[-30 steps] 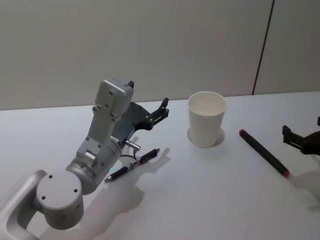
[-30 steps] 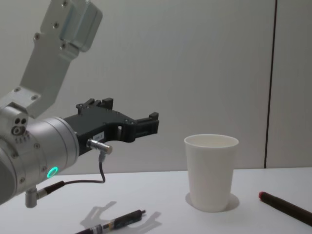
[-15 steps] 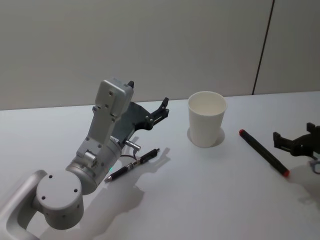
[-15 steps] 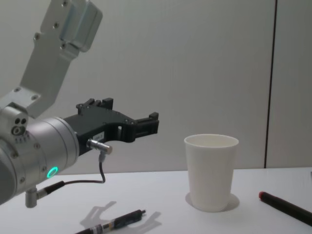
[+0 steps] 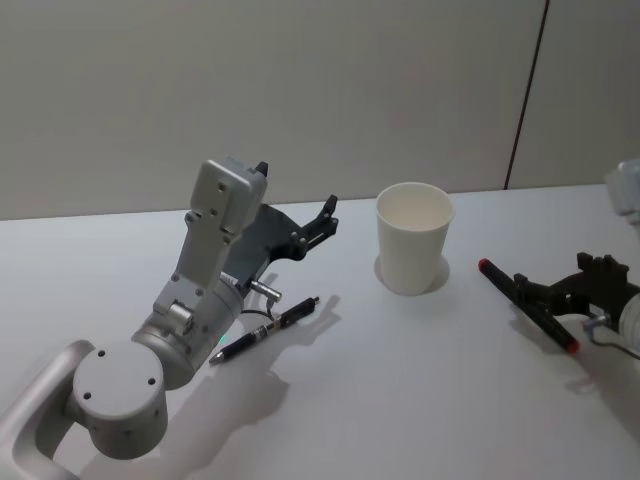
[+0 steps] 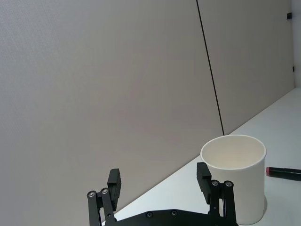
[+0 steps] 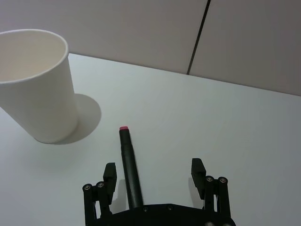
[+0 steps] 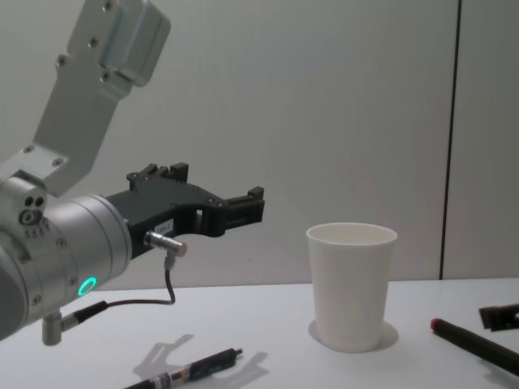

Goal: Place the pen into the pen holder.

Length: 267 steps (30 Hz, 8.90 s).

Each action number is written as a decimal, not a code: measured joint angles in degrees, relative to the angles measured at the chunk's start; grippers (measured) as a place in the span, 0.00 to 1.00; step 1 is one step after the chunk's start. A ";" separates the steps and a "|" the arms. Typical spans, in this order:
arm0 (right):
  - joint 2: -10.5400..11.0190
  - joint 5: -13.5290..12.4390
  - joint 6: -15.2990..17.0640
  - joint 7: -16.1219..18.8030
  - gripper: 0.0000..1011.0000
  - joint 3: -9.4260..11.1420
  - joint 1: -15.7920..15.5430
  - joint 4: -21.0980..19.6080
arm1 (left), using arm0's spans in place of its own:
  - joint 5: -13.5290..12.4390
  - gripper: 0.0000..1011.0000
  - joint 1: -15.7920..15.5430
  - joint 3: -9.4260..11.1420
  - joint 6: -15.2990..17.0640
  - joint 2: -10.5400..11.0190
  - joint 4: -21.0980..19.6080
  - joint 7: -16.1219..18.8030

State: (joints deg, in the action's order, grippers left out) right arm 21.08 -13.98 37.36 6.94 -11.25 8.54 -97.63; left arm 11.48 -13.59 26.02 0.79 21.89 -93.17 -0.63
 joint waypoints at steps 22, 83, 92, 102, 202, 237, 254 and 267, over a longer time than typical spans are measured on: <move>-3.36 4.57 1.07 2.29 0.99 -2.75 3.54 5.69 | 0.00 0.99 0.00 0.00 0.00 0.01 0.00 0.00; -6.16 4.84 1.42 0.84 0.99 -3.08 4.72 9.13 | 0.00 0.99 0.00 0.00 0.00 0.01 0.00 0.00; -6.03 4.27 0.76 -0.19 0.99 -2.58 4.28 7.76 | 0.00 0.99 0.00 0.00 0.00 0.01 0.00 0.00; -6.01 3.68 0.47 -0.66 0.99 -2.14 3.95 6.62 | 0.00 0.99 0.00 0.00 0.00 0.01 0.00 0.00; -6.72 3.77 0.43 -0.32 0.64 -1.38 2.88 7.90 | 0.00 0.99 0.00 0.00 0.00 0.01 0.00 0.00; -6.87 3.65 -0.07 -0.40 0.18 -1.19 2.89 8.13 | 0.00 0.99 0.00 0.00 0.00 0.01 0.00 0.00; -6.78 4.24 -2.32 0.02 0.18 -1.22 2.77 8.03 | 0.00 0.99 0.00 0.00 0.00 0.01 0.00 0.00; -6.30 5.50 -10.25 0.51 0.18 -0.97 2.24 7.21 | 0.00 0.99 0.00 0.00 0.00 0.01 0.00 0.00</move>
State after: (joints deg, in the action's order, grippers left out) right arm 14.78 -8.48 27.10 7.45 -12.22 10.78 -90.42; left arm 11.48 -13.59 26.02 0.80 21.89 -93.17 -0.63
